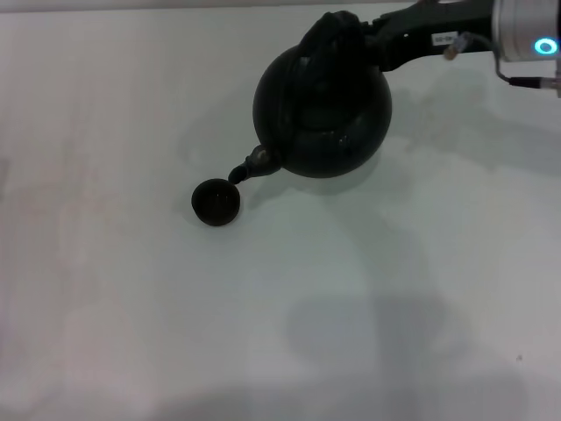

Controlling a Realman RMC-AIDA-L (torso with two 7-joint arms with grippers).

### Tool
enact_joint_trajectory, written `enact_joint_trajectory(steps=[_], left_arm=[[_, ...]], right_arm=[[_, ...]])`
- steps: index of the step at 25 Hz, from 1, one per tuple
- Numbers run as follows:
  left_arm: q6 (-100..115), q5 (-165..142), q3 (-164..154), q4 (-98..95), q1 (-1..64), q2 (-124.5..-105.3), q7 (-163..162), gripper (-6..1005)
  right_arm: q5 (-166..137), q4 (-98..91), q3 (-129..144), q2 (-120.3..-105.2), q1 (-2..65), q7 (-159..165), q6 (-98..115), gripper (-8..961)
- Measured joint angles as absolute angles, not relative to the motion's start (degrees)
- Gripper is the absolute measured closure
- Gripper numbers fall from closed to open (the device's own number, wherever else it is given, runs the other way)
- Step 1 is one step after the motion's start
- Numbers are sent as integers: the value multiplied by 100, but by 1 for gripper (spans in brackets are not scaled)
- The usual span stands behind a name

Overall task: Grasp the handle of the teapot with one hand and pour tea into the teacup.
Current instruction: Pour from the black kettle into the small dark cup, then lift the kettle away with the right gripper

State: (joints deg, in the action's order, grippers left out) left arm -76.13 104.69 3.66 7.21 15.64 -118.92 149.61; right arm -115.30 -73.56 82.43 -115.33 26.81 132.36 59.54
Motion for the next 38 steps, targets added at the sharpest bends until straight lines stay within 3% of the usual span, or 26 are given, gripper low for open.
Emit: enact_joint_trajectory(steps=[38], left_arm=[[-7594, 10450, 308, 738, 1522, -11901, 14959, 138]], right_arm=[[-12050, -7355, 10562, -11531, 2549, 12481, 3003, 752]])
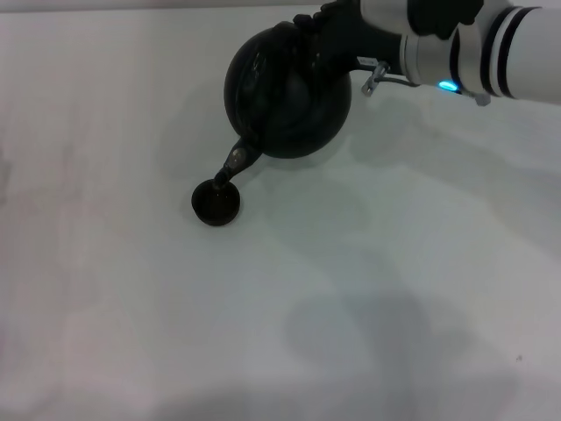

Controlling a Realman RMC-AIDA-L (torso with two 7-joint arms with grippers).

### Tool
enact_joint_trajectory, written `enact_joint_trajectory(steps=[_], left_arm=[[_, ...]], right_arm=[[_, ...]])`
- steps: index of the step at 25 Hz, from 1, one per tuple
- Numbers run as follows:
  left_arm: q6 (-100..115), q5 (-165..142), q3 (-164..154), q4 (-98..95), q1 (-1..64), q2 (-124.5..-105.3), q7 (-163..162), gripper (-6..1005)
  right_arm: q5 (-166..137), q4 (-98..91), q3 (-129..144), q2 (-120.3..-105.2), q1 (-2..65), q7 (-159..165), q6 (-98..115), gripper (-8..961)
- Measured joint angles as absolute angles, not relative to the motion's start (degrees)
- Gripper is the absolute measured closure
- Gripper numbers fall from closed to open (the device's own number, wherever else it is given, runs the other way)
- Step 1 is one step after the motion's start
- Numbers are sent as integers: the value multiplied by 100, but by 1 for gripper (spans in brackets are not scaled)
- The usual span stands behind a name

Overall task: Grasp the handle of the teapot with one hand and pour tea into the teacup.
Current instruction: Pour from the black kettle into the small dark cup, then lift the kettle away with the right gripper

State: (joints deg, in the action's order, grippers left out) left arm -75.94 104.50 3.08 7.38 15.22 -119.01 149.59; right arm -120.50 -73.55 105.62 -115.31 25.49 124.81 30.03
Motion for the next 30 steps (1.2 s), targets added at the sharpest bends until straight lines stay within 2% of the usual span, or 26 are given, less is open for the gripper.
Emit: enact_joint_trajectory(steps=[30], left_arm=[[-7588, 10450, 308, 694, 1539, -11891, 14959, 137]], right_arm=[[-12048, -7599, 11040, -11531, 2279, 11806, 2273, 761]])
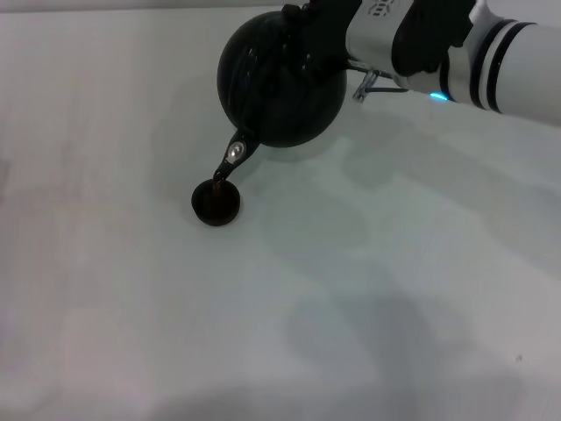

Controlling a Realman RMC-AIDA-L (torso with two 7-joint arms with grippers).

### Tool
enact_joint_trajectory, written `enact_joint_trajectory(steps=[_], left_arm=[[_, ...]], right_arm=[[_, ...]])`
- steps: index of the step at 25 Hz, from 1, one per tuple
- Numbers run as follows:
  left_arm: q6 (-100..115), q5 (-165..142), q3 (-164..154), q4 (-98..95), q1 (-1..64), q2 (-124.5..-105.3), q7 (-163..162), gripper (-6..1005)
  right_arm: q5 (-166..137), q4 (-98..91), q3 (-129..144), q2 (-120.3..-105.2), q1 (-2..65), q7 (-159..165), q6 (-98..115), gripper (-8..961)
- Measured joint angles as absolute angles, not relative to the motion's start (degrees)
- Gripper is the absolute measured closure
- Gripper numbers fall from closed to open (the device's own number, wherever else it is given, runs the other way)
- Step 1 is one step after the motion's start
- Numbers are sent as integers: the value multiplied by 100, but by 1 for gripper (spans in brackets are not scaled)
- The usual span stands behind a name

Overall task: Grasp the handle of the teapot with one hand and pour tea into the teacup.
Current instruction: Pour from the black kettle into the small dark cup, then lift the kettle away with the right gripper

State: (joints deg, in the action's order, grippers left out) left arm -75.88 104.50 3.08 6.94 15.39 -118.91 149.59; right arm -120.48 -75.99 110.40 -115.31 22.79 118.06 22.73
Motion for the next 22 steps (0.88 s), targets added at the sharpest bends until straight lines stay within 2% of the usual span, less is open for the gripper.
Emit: enact_joint_trajectory(steps=[22], left_arm=[[-7514, 10450, 307, 715, 1564, -11891, 14959, 137]], right_arm=[[-11995, -7545, 11123, -11532, 2249, 11777, 2195, 764]])
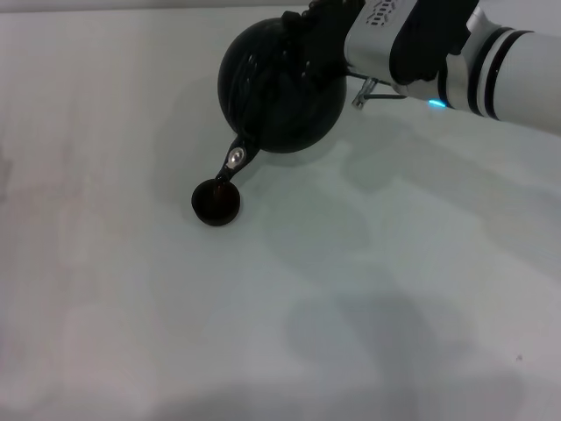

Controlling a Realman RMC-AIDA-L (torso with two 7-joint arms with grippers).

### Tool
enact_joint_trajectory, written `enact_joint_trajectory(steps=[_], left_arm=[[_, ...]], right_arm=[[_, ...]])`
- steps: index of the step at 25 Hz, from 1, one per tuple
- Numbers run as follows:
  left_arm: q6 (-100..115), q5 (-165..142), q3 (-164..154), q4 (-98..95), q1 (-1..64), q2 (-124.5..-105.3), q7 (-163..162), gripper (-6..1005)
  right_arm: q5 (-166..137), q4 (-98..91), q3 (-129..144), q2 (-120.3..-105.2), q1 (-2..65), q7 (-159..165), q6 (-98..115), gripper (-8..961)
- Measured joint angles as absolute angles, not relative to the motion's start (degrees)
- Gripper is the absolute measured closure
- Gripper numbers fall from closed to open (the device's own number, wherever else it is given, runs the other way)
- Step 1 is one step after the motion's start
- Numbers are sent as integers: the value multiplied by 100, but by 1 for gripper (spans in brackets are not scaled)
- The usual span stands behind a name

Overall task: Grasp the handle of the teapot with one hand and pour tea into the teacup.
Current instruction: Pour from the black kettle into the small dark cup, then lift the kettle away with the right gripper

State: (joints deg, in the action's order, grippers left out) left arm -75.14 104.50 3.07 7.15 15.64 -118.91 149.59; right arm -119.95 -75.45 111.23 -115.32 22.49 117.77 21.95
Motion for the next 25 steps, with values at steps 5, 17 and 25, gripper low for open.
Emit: enact_joint_trajectory(steps=[5, 17, 25], left_arm=[[-7503, 10450, 307, 728, 1564, -11891, 14959, 137], [-7503, 10450, 307, 752, 1564, -11900, 14959, 137], [-7506, 10444, 308, 764, 1564, -11904, 14959, 138]], right_arm=[[-11824, -7539, 11065, -11532, 2205, 11818, 2274, 763], [-11287, -7454, 10497, -11531, 2162, 11934, 3090, 764], [-11273, -7347, 9935, -11531, 2148, 12356, 3756, 760]])
